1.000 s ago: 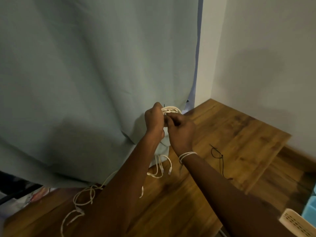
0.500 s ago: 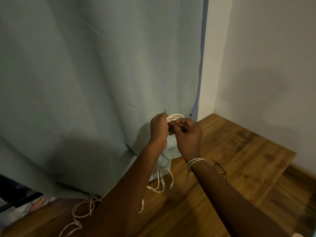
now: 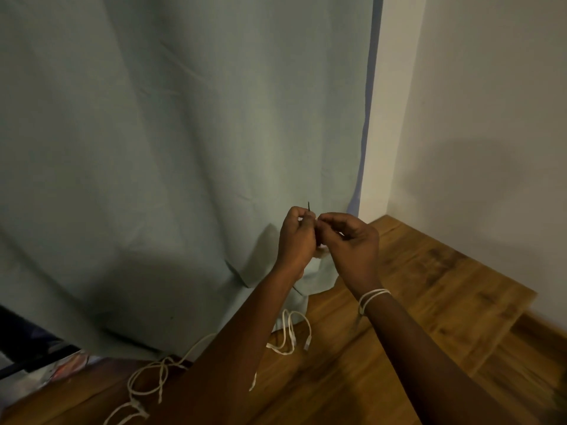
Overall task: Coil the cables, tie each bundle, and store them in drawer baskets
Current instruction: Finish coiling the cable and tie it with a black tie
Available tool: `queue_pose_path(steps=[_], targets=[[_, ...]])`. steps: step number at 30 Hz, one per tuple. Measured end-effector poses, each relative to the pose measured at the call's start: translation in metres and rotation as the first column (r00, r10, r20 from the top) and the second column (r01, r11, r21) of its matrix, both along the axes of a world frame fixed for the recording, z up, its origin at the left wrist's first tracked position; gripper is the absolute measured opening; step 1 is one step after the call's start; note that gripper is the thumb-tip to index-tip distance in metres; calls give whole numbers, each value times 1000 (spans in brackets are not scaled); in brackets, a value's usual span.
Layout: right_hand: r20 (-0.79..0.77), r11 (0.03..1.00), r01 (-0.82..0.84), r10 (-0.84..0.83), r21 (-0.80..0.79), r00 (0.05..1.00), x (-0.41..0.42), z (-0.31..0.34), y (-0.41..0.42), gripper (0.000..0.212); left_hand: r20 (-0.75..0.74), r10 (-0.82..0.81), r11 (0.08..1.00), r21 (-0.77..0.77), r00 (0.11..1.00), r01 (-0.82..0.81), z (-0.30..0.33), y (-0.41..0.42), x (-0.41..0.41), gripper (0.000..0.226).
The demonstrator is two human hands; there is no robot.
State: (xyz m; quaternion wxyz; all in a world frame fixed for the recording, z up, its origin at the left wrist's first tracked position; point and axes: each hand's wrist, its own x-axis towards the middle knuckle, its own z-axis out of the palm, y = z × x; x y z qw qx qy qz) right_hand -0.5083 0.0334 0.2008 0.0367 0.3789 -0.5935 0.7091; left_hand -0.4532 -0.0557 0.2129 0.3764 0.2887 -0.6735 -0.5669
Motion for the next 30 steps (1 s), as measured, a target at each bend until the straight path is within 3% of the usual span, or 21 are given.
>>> queue_pose_path(steps=[4, 13, 22, 30], targets=[[116, 999, -40, 42, -21, 992, -7, 4, 4, 20, 4, -22, 982, -188, 1000, 22, -1, 3, -2, 13], [215, 994, -99, 106, -44, 971, -18, 11, 13, 23, -143, -45, 940, -340, 989, -7, -1, 15, -1, 15], [258, 992, -115, 126, -56, 958, -28, 9, 18, 24, -169, -40, 959, -283, 985, -9, 0, 18, -3, 29], [235, 991, -119, 129, -57, 963, -31, 1, 18, 19, -120, -156, 975, -176, 980, 134, -6, 10, -4, 42]])
